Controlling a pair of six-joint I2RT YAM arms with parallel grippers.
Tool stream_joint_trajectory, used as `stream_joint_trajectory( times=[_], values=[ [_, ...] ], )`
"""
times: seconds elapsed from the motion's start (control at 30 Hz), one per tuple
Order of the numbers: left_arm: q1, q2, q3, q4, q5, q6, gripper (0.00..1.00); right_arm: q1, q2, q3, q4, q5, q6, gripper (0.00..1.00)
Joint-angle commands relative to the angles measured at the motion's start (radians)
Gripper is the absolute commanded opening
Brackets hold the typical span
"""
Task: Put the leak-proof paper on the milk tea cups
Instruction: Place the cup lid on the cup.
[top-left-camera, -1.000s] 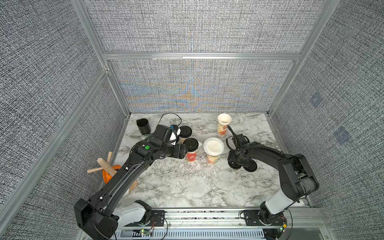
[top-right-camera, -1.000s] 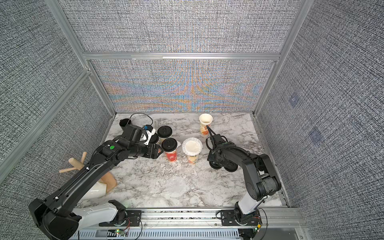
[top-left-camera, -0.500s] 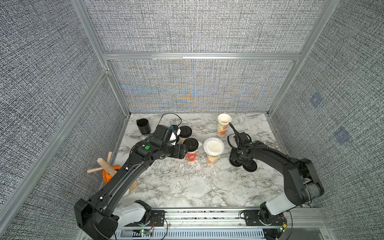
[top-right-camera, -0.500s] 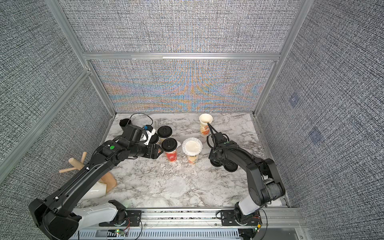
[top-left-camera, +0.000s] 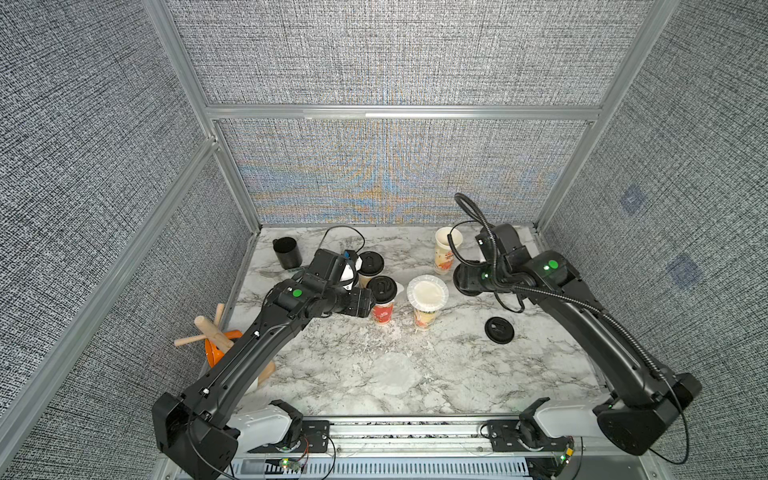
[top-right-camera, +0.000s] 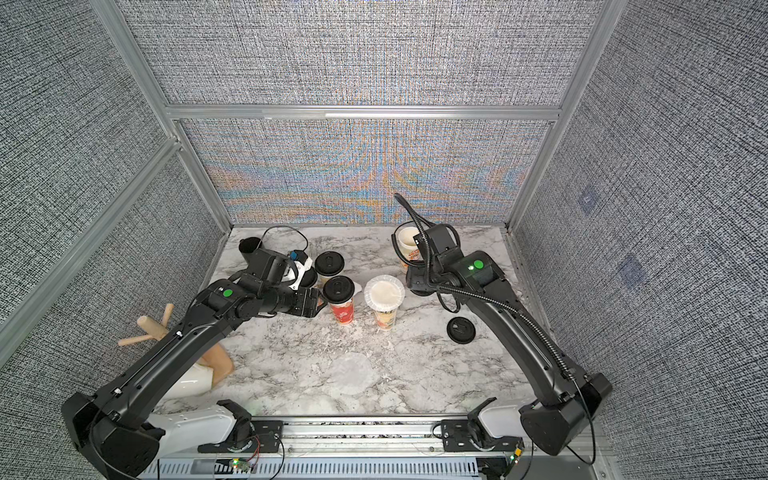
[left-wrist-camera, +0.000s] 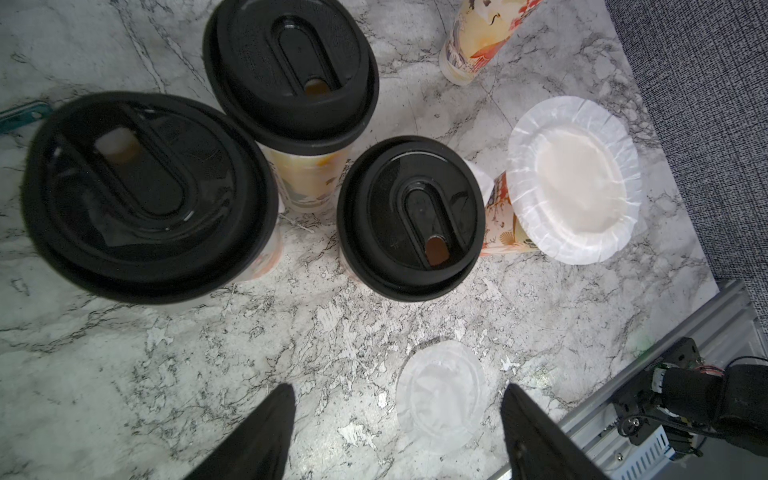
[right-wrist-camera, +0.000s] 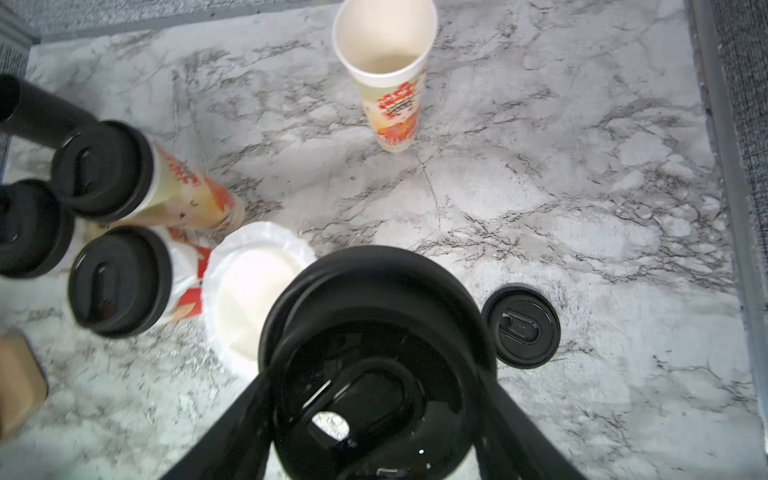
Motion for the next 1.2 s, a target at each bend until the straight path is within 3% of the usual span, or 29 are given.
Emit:
stream_joint_trajectory(
  times=[0.0, 0.2, 0.5, 1.17],
  values=[
    [0.0, 0.003, 0.009, 0.003, 0.007, 0.003, 0.8, 0.059, 0.064, 0.064, -0.122, -0.024, -0.049, 0.69],
    [0.0, 0.0, 0.008, 0.002, 0.007, 0.004, 0.79, 0.12, 0.197, 0.142, -0.108, -0.058, -0.086, 0.69],
    [0.0, -0.002, 0.005, 0.003, 0.005, 0.006, 0.79, 0.126, 0.315, 0.184, -0.069, -0.106, -0.123, 0.69],
    [0.0, -0.014, -0.008, -0.004, -0.006, 0.007, 0.79, 0.108, 0.386, 0.175, -0.047, -0.08, -0.131, 0.7]
  ],
)
